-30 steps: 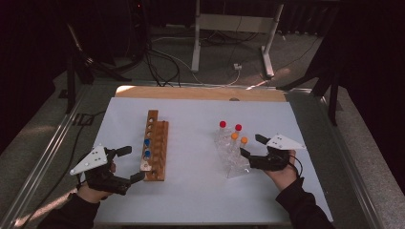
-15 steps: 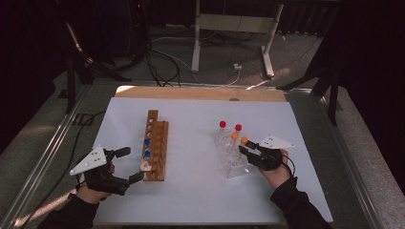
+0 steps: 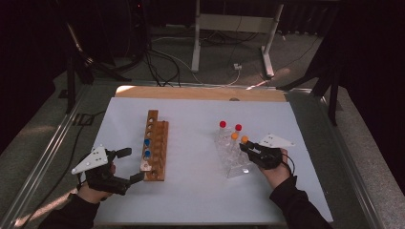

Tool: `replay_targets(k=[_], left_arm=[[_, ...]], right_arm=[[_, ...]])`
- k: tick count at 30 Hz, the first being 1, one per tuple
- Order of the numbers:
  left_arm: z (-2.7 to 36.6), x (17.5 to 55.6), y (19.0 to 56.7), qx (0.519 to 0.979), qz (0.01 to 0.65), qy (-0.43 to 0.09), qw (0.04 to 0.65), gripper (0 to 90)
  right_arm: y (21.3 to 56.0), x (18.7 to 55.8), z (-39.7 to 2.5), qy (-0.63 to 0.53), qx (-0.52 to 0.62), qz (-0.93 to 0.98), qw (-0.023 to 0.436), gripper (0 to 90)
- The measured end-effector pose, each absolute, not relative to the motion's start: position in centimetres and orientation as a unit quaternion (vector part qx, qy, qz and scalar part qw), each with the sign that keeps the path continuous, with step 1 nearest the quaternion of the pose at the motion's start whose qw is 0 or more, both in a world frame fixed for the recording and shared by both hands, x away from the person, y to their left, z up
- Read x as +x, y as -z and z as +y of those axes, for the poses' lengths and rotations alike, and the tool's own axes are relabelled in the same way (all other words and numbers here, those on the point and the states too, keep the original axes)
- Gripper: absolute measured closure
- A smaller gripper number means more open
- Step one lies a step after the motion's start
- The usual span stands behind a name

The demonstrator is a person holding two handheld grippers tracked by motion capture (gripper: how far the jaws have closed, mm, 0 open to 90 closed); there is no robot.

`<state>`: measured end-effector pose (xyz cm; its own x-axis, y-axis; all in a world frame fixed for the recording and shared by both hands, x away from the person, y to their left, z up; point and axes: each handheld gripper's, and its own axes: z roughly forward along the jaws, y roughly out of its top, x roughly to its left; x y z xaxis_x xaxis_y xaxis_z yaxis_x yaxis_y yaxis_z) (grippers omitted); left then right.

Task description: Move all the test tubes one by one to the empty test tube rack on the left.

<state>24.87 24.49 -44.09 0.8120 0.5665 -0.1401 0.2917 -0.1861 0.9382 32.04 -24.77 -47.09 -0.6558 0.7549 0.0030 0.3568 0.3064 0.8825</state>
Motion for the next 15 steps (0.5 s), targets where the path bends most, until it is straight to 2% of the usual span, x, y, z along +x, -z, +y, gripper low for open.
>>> replay_targets(k=[15], left_arm=[[23.9,24.8,43.3,0.772,0.264,-0.116,0.567,2.1]], right_arm=[[41.9,30.9,-24.9,-0.488,0.341,0.768,0.237,74.7]])
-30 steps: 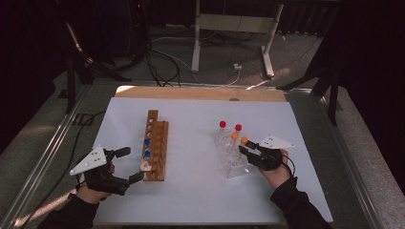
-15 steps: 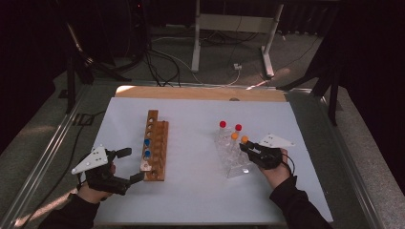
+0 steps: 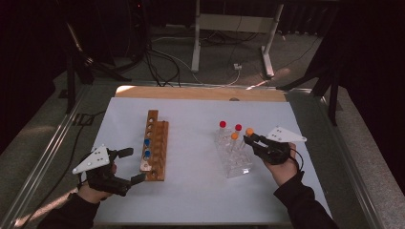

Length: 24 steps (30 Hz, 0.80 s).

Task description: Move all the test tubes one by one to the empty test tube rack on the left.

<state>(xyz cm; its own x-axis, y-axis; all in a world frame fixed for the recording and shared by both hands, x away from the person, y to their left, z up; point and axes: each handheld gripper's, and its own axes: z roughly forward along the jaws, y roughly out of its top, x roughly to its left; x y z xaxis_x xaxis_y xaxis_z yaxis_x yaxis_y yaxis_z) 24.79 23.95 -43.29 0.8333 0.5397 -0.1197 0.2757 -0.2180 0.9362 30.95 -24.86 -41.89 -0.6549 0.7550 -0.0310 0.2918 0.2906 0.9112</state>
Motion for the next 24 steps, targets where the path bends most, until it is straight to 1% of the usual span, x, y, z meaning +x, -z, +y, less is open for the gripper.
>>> replay_targets(k=[5,11,16,24], left_arm=[[23.7,24.9,42.7,0.772,0.259,-0.113,0.570,2.1],[23.2,25.1,42.1,0.772,0.254,-0.111,0.572,2.1],[22.7,25.3,41.8,0.771,0.247,-0.104,0.578,2.2],[21.3,25.7,41.3,0.779,0.234,-0.095,0.573,2.2]], right_arm=[[39.6,30.2,-24.5,-0.498,0.323,0.767,0.245,74.8],[38.1,29.3,-23.1,-0.509,0.296,0.774,0.233,74.8],[38.2,28.6,-21.4,-0.513,0.273,0.785,0.214,74.8],[39.7,28.2,-18.8,-0.515,0.249,0.802,0.174,74.8]])
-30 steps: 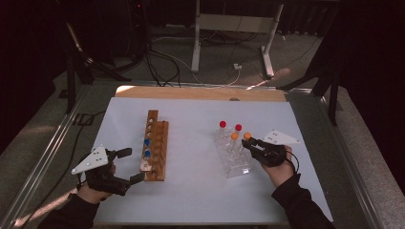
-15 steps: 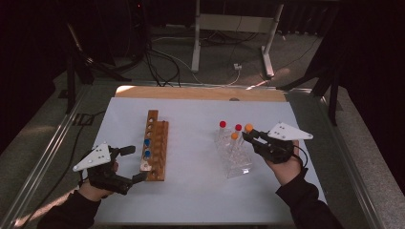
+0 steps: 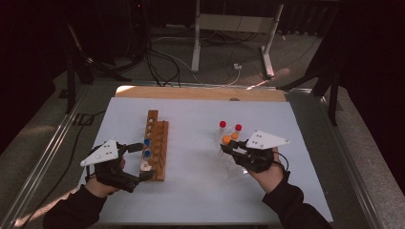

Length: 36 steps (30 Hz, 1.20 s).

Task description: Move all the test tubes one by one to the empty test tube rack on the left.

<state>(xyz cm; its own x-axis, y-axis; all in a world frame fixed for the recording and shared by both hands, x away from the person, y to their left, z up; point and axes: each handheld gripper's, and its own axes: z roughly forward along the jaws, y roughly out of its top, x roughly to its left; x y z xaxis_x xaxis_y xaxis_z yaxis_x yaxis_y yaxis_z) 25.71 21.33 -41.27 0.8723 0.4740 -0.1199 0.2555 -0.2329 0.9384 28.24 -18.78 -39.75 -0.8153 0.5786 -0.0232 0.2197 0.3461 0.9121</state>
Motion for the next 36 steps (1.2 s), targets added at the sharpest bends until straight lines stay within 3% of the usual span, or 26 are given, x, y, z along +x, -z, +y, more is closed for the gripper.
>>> replay_targets(k=[21,31,36], left_arm=[[16.9,26.6,40.8,0.794,0.192,-0.065,0.572,2.8],[14.9,26.8,40.8,0.798,0.170,-0.049,0.576,8.7],[14.1,26.8,40.9,0.797,0.157,-0.049,0.581,21.1]], right_arm=[[42.1,27.1,-14.2,-0.510,0.204,0.828,0.114,74.7],[43.0,26.6,-12.7,-0.505,0.187,0.837,0.095,74.8],[43.2,26.4,-12.3,-0.505,0.184,0.838,0.089,74.8]])
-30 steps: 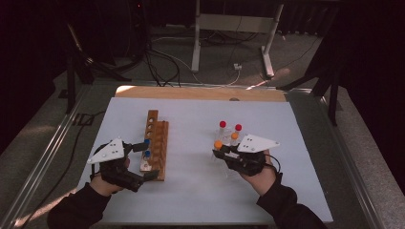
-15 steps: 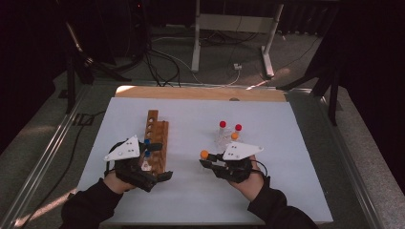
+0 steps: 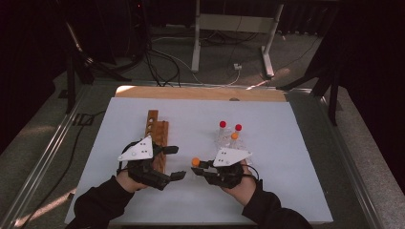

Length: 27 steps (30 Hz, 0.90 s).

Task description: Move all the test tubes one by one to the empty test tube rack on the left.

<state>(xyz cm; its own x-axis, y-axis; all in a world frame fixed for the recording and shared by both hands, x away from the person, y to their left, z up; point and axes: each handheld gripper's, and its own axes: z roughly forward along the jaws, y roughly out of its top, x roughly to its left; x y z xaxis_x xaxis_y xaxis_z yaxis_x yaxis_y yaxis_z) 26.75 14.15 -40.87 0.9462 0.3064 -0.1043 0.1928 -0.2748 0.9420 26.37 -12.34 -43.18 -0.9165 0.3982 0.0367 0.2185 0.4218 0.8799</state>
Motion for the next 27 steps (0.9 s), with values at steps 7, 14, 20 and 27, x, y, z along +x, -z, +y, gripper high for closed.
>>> replay_targets(k=[7,14,20,27], left_arm=[[13.3,26.8,41.1,0.801,0.149,-0.053,0.577,40.2],[12.7,26.8,41.5,0.804,0.141,-0.060,0.575,53.2],[12.4,26.7,41.6,0.807,0.135,-0.069,0.570,59.8],[12.1,26.7,41.7,0.807,0.129,-0.073,0.571,69.5]], right_arm=[[43.3,26.2,-11.9,-0.504,0.180,0.841,0.083,74.8],[43.2,26.1,-11.5,-0.506,0.176,0.841,0.080,74.8],[43.2,26.0,-11.3,-0.506,0.173,0.841,0.078,74.8],[43.3,26.0,-11.4,-0.505,0.174,0.842,0.079,74.7]])
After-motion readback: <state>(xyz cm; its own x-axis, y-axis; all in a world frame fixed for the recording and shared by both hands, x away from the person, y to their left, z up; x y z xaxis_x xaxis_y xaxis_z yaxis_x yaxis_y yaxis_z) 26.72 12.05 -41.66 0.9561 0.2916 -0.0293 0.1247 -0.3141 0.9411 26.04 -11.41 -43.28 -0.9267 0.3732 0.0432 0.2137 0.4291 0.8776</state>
